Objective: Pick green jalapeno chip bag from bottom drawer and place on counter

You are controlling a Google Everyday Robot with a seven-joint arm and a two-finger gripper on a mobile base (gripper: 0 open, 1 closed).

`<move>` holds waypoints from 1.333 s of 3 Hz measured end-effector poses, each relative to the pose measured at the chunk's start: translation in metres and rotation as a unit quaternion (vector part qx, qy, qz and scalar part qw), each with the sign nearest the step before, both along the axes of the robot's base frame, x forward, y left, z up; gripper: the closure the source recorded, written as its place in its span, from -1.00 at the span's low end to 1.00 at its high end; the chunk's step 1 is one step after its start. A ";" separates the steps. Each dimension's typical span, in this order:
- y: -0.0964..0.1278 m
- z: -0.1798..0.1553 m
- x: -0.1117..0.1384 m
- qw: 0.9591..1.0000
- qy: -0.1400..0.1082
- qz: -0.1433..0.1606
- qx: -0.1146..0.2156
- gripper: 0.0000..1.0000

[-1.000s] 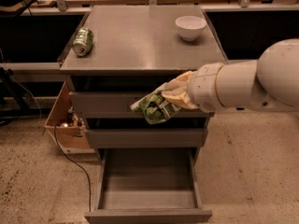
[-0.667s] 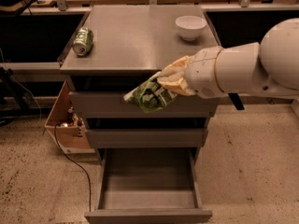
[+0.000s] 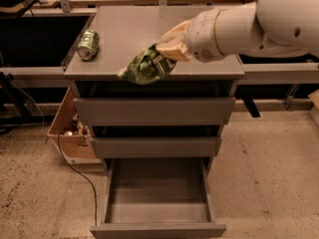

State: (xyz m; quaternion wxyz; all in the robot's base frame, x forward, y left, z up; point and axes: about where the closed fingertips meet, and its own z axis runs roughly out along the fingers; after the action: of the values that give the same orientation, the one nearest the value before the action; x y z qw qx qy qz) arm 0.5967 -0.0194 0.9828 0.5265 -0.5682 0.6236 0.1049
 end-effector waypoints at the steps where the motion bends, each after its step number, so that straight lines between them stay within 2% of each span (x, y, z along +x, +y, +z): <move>1: 0.025 0.014 0.036 1.000 -0.005 0.019 0.015 1.00; 3: 0.075 0.003 0.115 0.998 -0.011 0.031 0.046 1.00; 4: 0.078 -0.016 0.158 0.998 -0.011 0.020 0.050 1.00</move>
Offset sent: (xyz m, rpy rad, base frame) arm 0.1254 0.0854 0.0142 0.1118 -0.0227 0.0749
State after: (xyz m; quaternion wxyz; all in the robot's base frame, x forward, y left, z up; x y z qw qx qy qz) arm 0.7546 0.0589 0.9671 0.5589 -0.5550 0.5999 0.1404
